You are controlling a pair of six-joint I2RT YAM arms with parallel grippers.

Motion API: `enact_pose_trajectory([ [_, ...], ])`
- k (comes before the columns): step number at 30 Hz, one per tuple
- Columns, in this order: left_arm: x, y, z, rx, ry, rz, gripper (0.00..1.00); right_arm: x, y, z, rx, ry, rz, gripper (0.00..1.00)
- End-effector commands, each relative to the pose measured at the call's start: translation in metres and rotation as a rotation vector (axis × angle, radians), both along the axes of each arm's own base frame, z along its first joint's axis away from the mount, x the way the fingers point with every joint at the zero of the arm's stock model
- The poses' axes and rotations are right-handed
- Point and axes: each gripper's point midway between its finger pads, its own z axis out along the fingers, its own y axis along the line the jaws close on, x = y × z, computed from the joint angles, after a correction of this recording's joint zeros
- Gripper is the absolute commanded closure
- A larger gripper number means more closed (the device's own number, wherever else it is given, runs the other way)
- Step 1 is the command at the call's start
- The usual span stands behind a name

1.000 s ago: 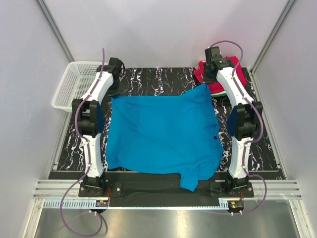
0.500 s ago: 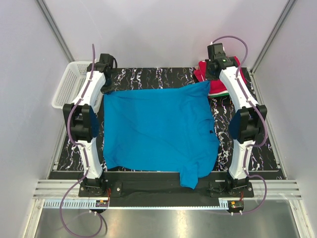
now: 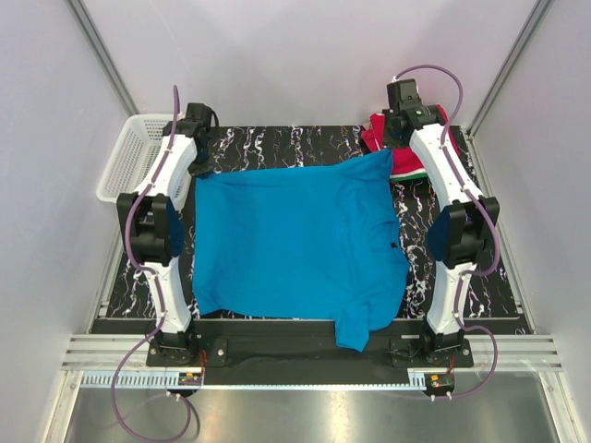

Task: Fold and stack the t-shirts
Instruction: Fold the tshirt

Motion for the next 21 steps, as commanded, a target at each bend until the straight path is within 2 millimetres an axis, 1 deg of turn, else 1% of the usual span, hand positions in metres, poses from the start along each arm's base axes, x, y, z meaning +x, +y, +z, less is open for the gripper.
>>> enact_pose_trajectory([
  [1,0.002,0.003,0.044,-0.001,-0.121,-0.014,1.00,-0.009,-0.004,0.049,-0.005,-0.109,-0.002,1.00],
  [4,-0.003,0.000,0.046,-0.009,-0.121,-0.030,1.00,-0.012,-0.006,0.056,-0.007,-0.121,-0.001,1.00],
  [8,-0.011,-0.005,0.044,-0.031,-0.101,-0.060,1.00,-0.016,-0.002,0.057,0.014,-0.118,0.012,1.00],
  [9,-0.012,-0.006,0.043,-0.029,-0.093,-0.065,1.00,-0.017,-0.002,0.054,0.016,-0.111,0.013,1.00],
  [11,-0.017,-0.007,0.042,-0.029,-0.080,-0.069,1.00,-0.021,-0.001,0.057,0.022,-0.114,0.018,1.00],
  [12,-0.018,-0.007,0.042,-0.031,-0.075,-0.070,1.00,-0.023,-0.001,0.054,0.021,-0.105,0.019,1.00],
  [13,-0.022,-0.008,0.039,-0.033,-0.052,-0.070,1.00,-0.026,-0.002,0.058,0.024,-0.112,0.018,1.00],
  [14,-0.023,-0.009,0.040,-0.037,-0.046,-0.072,1.00,-0.029,-0.002,0.057,0.027,-0.106,0.017,1.00],
  [15,-0.025,-0.011,0.038,-0.047,-0.030,-0.079,1.00,-0.031,-0.002,0.054,0.023,-0.094,0.019,1.00],
  [16,-0.028,-0.012,0.035,-0.049,-0.012,-0.082,1.00,-0.034,-0.002,0.056,0.028,-0.097,0.022,1.00],
  [21,-0.039,-0.019,0.027,-0.069,0.027,-0.089,1.00,-0.046,0.001,0.050,0.044,-0.052,0.025,1.00],
])
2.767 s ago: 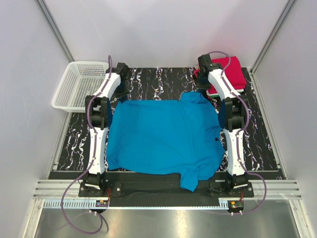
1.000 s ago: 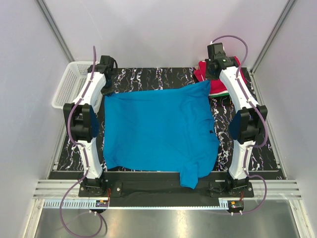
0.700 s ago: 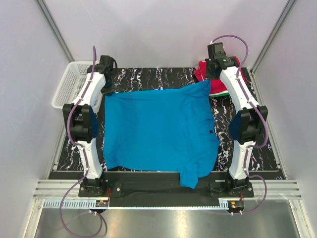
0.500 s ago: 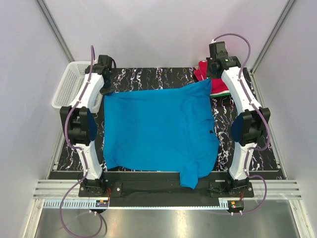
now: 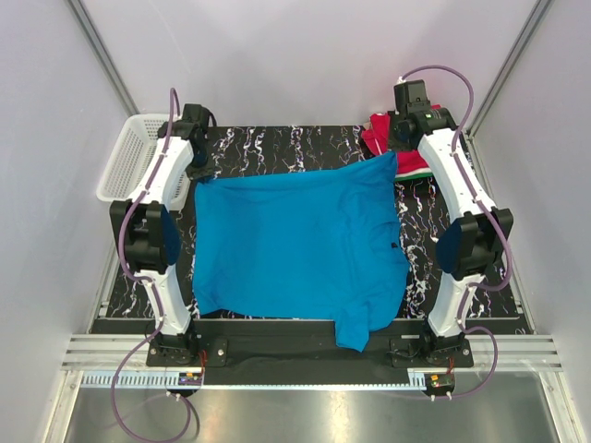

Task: Fold and stack the t-shirts
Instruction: Fold the tshirt

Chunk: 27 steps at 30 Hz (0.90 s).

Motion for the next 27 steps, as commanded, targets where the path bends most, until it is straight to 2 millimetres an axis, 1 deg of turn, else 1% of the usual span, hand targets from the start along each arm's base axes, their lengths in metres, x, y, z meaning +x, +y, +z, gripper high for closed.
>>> enact_pose_trajectory([
  [1,-0.014,-0.008,0.012,-0.024,0.000,-0.027,1.00,-0.018,0.004,0.028,0.028,-0.038,0.011,1.00],
  [8,-0.035,-0.013,0.008,-0.025,0.048,-0.021,1.00,-0.039,0.012,0.020,0.038,0.018,0.019,1.00],
  [12,-0.045,-0.012,0.012,-0.008,0.052,-0.007,1.00,-0.054,0.022,0.022,0.054,0.036,0.031,1.00],
  [14,-0.047,-0.012,0.015,0.008,0.049,-0.001,1.00,-0.063,0.025,0.018,0.060,0.056,0.027,1.00],
  [15,-0.050,-0.011,0.017,0.013,0.051,0.001,1.00,-0.069,0.027,0.021,0.072,0.053,0.031,1.00],
  [16,-0.051,-0.011,0.017,0.016,0.052,0.000,1.00,-0.074,0.028,0.019,0.081,0.064,0.028,1.00],
  [17,-0.052,-0.011,0.018,0.026,0.051,0.001,1.00,-0.080,0.028,0.012,0.079,0.085,0.027,1.00],
  [18,-0.054,-0.010,0.020,0.031,0.053,0.002,1.00,-0.086,0.029,0.015,0.088,0.085,0.031,1.00],
  [20,-0.056,-0.010,0.019,0.039,0.063,-0.002,1.00,-0.097,0.029,0.007,0.095,0.116,0.025,1.00],
  [21,-0.059,-0.009,0.019,0.044,0.071,0.000,1.00,-0.102,0.028,0.008,0.099,0.118,0.024,1.00],
  [22,-0.060,-0.008,0.019,0.047,0.076,0.000,1.00,-0.108,0.027,0.004,0.097,0.137,0.020,1.00],
  [24,-0.064,-0.007,0.019,0.052,0.082,0.000,1.00,-0.116,0.027,0.009,0.103,0.137,0.025,1.00],
  [27,-0.069,-0.007,0.019,0.053,0.087,0.000,1.00,-0.125,0.026,0.009,0.104,0.147,0.025,1.00],
])
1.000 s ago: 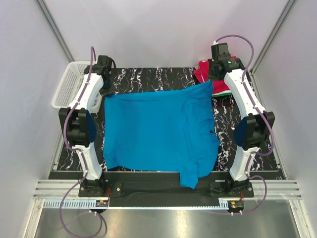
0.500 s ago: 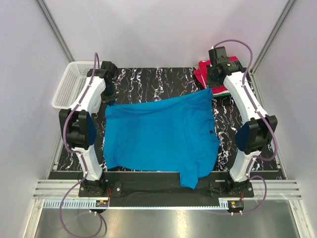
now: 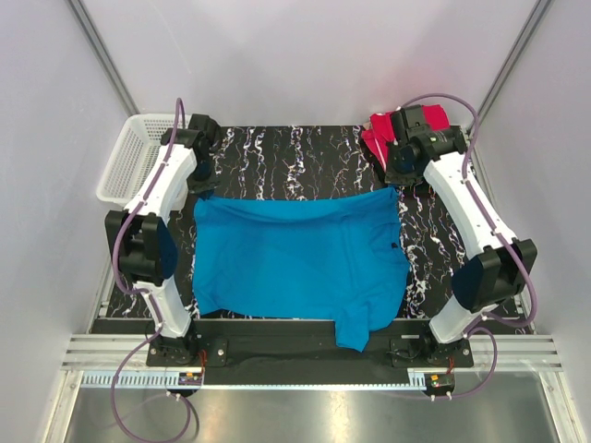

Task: Fold and stack the t-shirts
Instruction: Fold the tshirt

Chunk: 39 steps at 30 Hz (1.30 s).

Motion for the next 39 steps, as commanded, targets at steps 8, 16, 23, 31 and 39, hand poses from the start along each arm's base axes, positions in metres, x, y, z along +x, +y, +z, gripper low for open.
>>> enact_pose_trajectory([
  [8,-0.026,0.011,0.015,0.041,-0.014,0.026,1.00,-0.037,-0.002,0.014,0.033,0.013,-0.004,1.00],
  [16,-0.038,0.006,0.006,0.033,0.035,0.015,1.00,-0.054,0.001,0.001,0.056,0.072,0.006,1.00],
  [23,-0.052,0.000,-0.005,0.036,0.102,-0.019,1.00,-0.066,0.003,-0.013,0.067,0.134,0.012,1.00],
  [31,-0.072,0.000,-0.017,0.044,0.162,-0.030,1.00,-0.076,0.002,-0.019,0.071,0.169,0.004,1.00],
  [39,-0.082,0.006,-0.017,0.071,0.168,-0.017,1.00,-0.090,-0.006,-0.027,0.049,0.193,-0.012,1.00],
])
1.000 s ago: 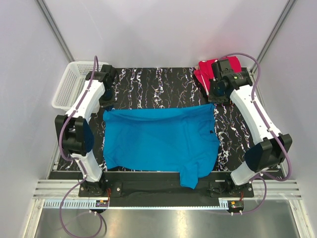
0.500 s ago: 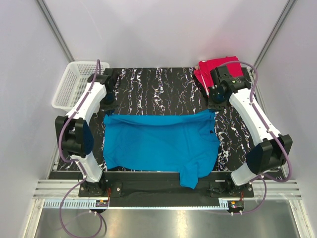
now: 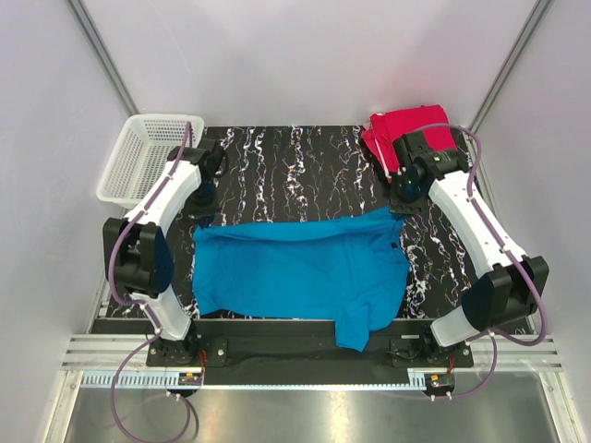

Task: Fold and stack the t-shirts
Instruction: Fold the tshirt

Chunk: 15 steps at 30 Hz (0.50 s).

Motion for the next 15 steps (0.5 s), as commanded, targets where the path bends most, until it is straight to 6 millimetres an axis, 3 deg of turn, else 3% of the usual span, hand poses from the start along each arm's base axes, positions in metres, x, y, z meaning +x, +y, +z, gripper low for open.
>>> enact_pose_trajectory([
  [1,-0.006,0.007,0.014,0.025,-0.036,0.003,1.00,-0.014,-0.003,0.005,-0.005,-0.006,-0.009,1.00],
  [15,-0.021,0.010,-0.007,0.048,0.051,0.010,1.00,-0.037,-0.008,-0.023,-0.021,0.080,-0.001,1.00],
])
